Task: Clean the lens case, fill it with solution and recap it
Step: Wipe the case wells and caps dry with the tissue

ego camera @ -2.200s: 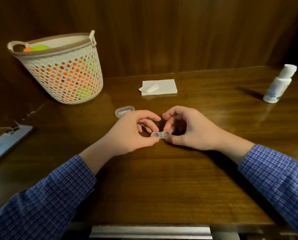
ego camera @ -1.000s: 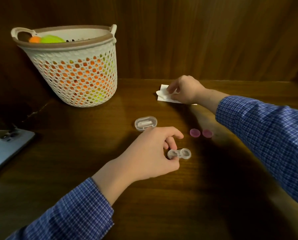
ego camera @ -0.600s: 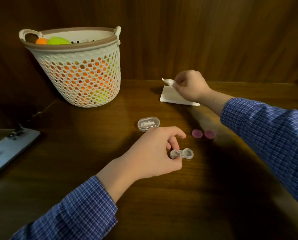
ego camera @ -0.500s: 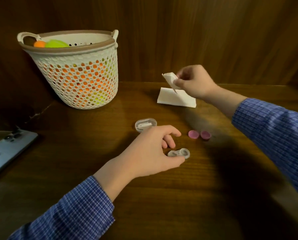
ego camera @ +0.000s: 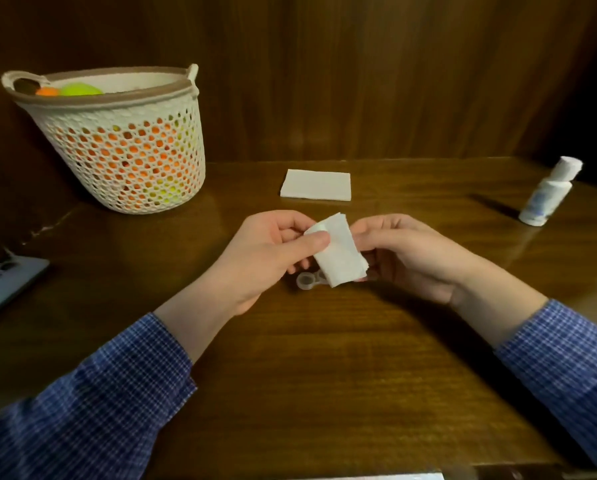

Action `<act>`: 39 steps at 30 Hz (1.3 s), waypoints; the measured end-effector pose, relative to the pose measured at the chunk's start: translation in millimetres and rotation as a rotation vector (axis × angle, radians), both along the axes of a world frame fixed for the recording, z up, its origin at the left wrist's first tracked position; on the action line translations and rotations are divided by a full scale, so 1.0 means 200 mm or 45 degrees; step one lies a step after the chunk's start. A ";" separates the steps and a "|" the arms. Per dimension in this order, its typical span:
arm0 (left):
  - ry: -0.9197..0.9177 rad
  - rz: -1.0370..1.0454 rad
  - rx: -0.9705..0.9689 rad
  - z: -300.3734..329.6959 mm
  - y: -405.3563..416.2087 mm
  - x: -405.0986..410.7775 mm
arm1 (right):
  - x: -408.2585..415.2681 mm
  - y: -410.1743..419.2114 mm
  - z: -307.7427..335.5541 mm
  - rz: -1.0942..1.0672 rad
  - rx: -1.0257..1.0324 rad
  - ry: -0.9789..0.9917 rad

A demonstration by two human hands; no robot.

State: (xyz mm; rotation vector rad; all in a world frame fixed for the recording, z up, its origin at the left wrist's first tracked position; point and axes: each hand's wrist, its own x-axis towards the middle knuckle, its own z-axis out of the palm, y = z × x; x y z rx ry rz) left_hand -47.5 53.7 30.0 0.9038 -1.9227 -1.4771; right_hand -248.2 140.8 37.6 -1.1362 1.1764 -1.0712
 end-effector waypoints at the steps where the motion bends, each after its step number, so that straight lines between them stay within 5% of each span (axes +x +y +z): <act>1: -0.011 0.027 0.000 0.00 0.00 0.00 | 0.00 0.00 -0.01 -0.008 -0.003 -0.020; 9: 0.007 0.139 0.087 -0.03 0.01 -0.05 | 0.03 0.01 -0.06 -0.145 -0.144 0.124; 22: 0.263 0.020 0.505 -0.04 -0.03 -0.03 | 0.01 0.01 -0.07 -0.132 -0.331 -0.067; 33: 0.293 -0.065 0.328 -0.01 -0.01 -0.01 | 0.03 0.01 -0.07 -0.329 -0.556 0.072; 39: 0.148 -0.045 0.039 -0.03 0.00 -0.02 | 0.03 0.00 -0.08 -0.264 -0.393 0.166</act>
